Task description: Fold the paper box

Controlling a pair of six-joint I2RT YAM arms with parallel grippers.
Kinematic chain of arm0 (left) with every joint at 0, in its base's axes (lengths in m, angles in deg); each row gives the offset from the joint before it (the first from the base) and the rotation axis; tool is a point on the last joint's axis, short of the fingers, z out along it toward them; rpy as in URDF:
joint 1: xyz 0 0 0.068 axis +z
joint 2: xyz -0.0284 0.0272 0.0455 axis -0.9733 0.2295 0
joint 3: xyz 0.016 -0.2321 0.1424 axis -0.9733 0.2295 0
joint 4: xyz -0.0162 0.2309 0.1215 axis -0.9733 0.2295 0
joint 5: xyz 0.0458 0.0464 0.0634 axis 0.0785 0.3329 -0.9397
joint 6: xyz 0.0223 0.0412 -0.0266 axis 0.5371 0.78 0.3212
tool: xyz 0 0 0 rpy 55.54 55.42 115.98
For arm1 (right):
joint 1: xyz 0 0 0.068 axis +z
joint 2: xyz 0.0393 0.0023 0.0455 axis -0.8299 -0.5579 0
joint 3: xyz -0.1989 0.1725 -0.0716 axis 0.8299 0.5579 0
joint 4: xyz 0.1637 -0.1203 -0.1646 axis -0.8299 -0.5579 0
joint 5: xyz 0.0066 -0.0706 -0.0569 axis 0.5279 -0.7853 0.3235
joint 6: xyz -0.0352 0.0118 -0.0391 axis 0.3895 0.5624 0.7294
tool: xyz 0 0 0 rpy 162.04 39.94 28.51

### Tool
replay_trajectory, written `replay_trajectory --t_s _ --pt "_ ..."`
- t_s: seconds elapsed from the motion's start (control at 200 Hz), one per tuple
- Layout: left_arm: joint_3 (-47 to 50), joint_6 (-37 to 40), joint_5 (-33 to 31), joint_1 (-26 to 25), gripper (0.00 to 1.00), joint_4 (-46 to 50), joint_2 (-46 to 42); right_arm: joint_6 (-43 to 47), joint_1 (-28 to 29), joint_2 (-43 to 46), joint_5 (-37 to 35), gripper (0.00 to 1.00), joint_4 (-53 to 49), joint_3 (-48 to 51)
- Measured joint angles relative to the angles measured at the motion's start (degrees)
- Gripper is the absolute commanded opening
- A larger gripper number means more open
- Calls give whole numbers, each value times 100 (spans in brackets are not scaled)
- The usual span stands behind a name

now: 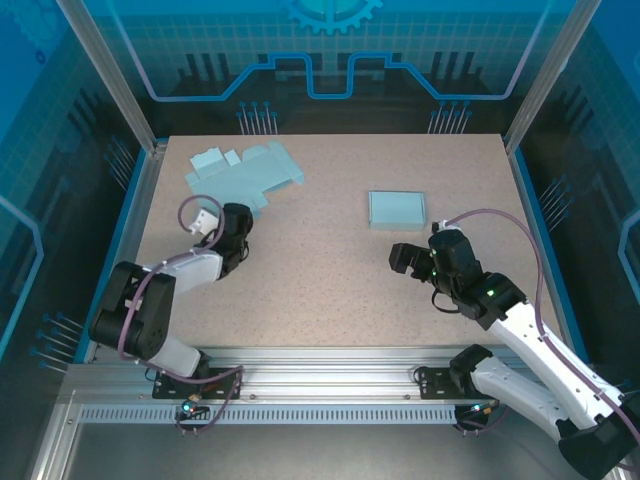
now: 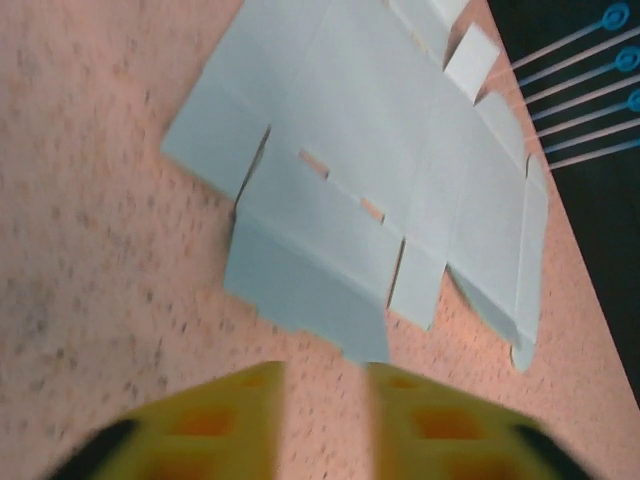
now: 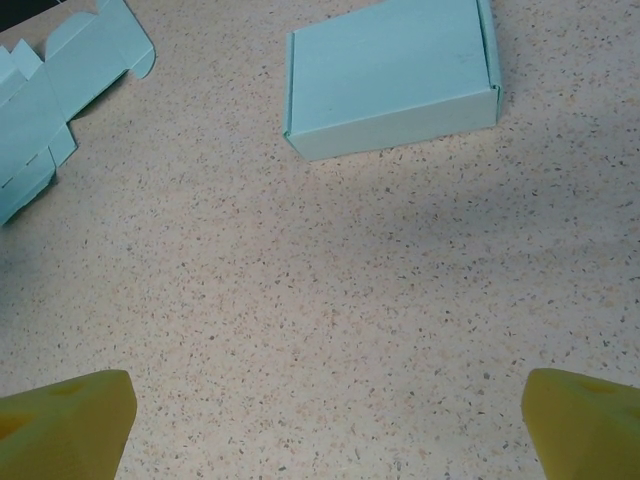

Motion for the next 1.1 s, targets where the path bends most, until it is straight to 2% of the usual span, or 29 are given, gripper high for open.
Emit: replay_trajectory --t_s 0.15,0.345,0.685,1.101 --pt "-1244 1054 437 516 52 470 323 0 11 0 2 100 2 0" --pt "-3534 1923 1016 828 53 1139 1873 0 31 0 -4 100 -4 -2" --pt "-6474 2374 1589 955 53 3147 4186 0 85 22 -70 100 -153 -17" --pt "-7711 3119 2273 940 54 4972 5152 22 92 31 -68 100 -149 -55"
